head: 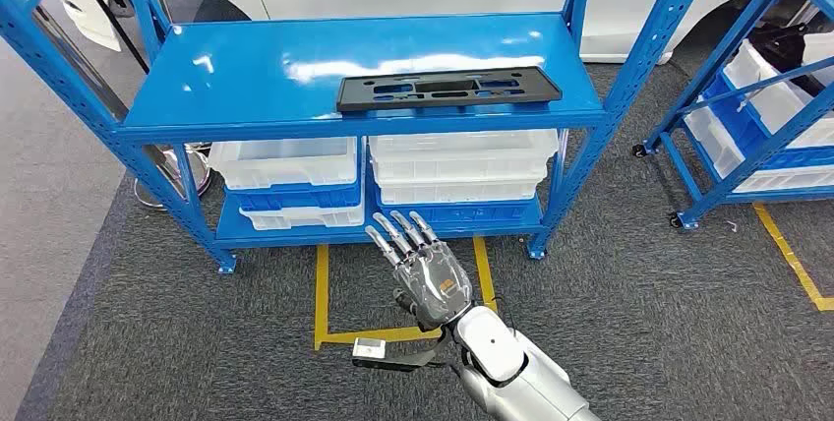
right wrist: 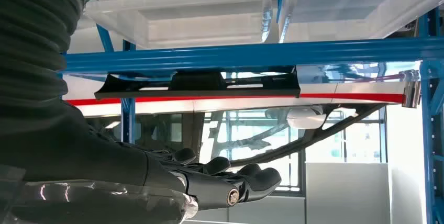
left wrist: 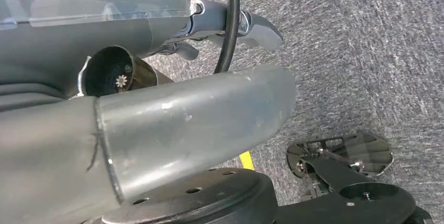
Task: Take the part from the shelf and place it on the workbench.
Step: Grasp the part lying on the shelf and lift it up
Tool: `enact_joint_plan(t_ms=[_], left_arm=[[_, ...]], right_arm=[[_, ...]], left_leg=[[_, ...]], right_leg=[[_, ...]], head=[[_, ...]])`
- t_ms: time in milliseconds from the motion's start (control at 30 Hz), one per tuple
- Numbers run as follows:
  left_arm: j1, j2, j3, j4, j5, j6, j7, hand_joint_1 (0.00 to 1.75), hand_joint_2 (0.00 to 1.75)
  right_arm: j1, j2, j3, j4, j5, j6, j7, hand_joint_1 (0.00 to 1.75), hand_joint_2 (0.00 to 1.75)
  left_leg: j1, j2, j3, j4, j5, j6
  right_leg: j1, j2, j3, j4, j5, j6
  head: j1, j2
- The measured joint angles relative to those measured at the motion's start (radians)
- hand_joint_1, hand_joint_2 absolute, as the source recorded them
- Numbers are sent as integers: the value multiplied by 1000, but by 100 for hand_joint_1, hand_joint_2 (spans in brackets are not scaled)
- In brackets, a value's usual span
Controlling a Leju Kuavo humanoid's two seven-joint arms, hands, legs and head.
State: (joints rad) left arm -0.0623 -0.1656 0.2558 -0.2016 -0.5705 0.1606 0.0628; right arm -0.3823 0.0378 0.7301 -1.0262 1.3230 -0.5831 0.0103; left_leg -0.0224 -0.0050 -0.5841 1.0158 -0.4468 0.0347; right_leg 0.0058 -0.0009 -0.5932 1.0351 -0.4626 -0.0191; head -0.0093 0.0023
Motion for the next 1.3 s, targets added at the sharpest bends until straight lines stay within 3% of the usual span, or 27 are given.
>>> enact_joint_plan(t_ms=[200,333,400,467,500,533,567,600,667,767,867,933,1000,1033,1067,1100,1167,1200,1233,1300], left_arm=[[1,0,2,0,-6,1,8,0,0],[2,1,4,0,-14,5,8,0,0],[2,1,5,0,-15,6,8,0,0],[3,1,6,0,-16,6,7,0,0],[4,1,7,0,-16,6,7,0,0],[5,1,7,0,-16,6,7,0,0],[6,1,7,0,-17,6,6,0,0],[6,1,7,0,-18,6,6,0,0],[6,1,7,0,-20,7,5,0,0],[6,2,8,0,-25,10,4,0,0],[6,3,9,0,-28,11,3,0,0],[6,3,9,0,-28,12,3,0,0],[7,3,9,0,-29,12,3,0,0],[8,3,9,0,-29,12,3,0,0],[10,3,9,0,-30,12,3,0,0],[11,3,9,0,-30,12,3,0,0],[11,3,9,0,-31,13,3,0,0],[10,3,9,0,-31,13,3,0,0],[10,3,9,0,-32,13,3,0,0],[10,3,9,0,-35,13,3,0,0]], right_arm=[[0,0,0,0,-14,6,0,0,175],[1,0,0,-2,-21,7,0,0,175],[2,-2,0,-3,-23,7,0,0,175],[7,-4,0,-3,-24,7,0,0,175],[11,-5,0,-2,-25,7,0,0,175],[13,-6,0,-2,-25,7,0,0,175],[15,-7,0,-2,-25,7,0,0,175],[15,-7,0,-2,-25,7,0,0,175],[15,-7,0,-3,-25,7,0,0,175],[17,-7,-1,-3,-25,7,0,0,175],[17,-7,-1,-3,-25,7,0,0,175],[17,-6,-1,-3,-25,7,0,0,175],[19,-7,-1,-3,-25,7,0,0,175],[20,-7,-1,-3,-25,7,1,0,175],[21,-7,-1,-3,-24,7,1,0,175],[21,-7,-1,-3,-24,7,2,0,175],[21,-7,-2,-3,-22,7,4,0,175],[20,-7,-2,-3,-21,7,4,0,175],[20,-7,-2,-4,-20,7,4,0,175],[21,-7,-3,-5,-20,7,5,0,175]], left_leg=[[-1,0,0,1,0,1],[3,2,19,-33,15,21],[9,5,32,-55,26,27],[10,6,31,-56,26,28],[11,5,30,-54,25,26],[12,5,30,-50,22,23],[14,4,30,-44,18,18],[17,4,28,-34,11,11],[19,3,22,-12,-3,-3],[18,1,13,7,-13,-17],[22,1,6,22,-26,-31],[27,2,-29,100,-74,-45],[33,2,-89,228,-131,-56],[35,2,-111,272,-140,-59],[38,2,-118,281,-131,-61],[40,2,-105,252,-103,-62],[42,2,-44,119,-33,-61],[40,1,-16,59,-13,-59],[38,0,0,21,-5,-55],[32,-2,6,3,-9,-43]], right_leg=[[-1,0,0,-1,1,1],[-2,0,8,-5,-4,17],[-3,2,-26,72,-53,20],[-11,2,-90,200,-111,25],[-16,2,-110,240,-120,29],[-21,1,-113,243,-108,33],[-25,1,-95,204,-77,37],[-30,0,-62,138,-43,40],[-33,2,-10,35,-7,43],[-26,8,-4,19,-8,28],[-28,8,-5,15,-4,10],[-32,5,-4,12,-2,3],[-33,3,-5,12,-2,0],[-33,2,-5,13,-3,0],[-34,2,-5,13,-3,1],[-36,3,-4,13,-3,1],[-39,4,0,12,-5,5],[-39,5,0,12,-5,11],[-38,6,-1,11,-4,17],[-37,7,-2,5,0,33]], head=[[0,0],[0,0],[1,0],[1,0],[1,0],[1,0],[1,0],[1,0],[1,0],[1,0],[1,0],[0,0],[0,0],[0,0],[0,0],[0,0],[0,0],[0,0],[1,0],[1,0]])
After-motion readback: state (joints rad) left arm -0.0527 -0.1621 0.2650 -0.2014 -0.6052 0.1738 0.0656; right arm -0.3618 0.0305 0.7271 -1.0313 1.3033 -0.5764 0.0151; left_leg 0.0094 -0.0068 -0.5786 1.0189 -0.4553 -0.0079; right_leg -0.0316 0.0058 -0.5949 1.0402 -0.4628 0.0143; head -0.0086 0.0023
